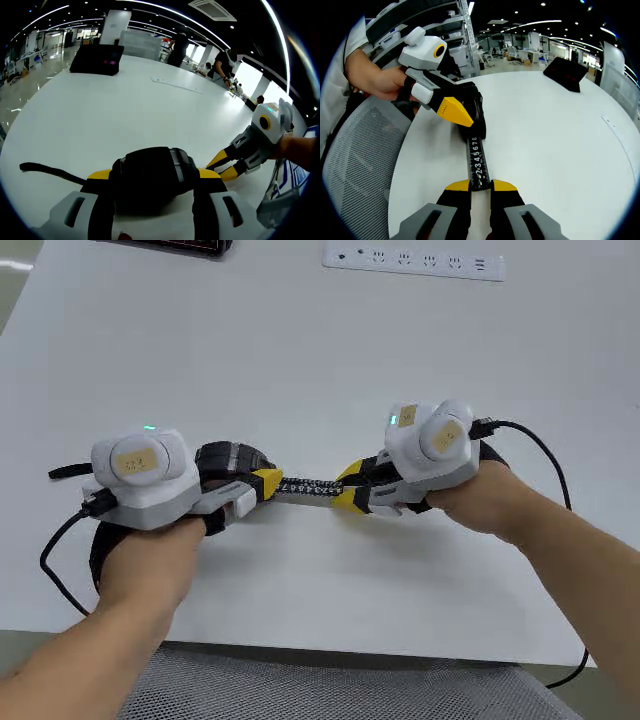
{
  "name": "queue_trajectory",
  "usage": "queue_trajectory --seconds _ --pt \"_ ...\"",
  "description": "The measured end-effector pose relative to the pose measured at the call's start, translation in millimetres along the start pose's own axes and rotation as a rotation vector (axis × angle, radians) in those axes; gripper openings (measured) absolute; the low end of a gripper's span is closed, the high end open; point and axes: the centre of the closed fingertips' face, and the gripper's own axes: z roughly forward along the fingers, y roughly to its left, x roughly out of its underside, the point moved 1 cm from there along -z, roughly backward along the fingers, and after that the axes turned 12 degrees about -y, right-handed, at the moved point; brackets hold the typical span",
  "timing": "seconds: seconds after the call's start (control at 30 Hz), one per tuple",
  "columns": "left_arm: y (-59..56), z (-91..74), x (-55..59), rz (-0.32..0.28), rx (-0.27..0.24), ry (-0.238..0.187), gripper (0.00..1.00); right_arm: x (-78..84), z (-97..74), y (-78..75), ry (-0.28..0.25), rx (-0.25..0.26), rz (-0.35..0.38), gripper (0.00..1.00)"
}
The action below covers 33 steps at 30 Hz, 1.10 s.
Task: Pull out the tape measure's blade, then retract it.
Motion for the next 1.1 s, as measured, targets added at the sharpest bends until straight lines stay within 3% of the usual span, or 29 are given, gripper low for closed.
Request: queue_trajectory --seconds 1.1 --pt "0.0 0.1 0.0 -0.006 0.003 -0.001 0.59 -22.1 33.2 5.2 -0.029 -0.027 -0.011 0.10"
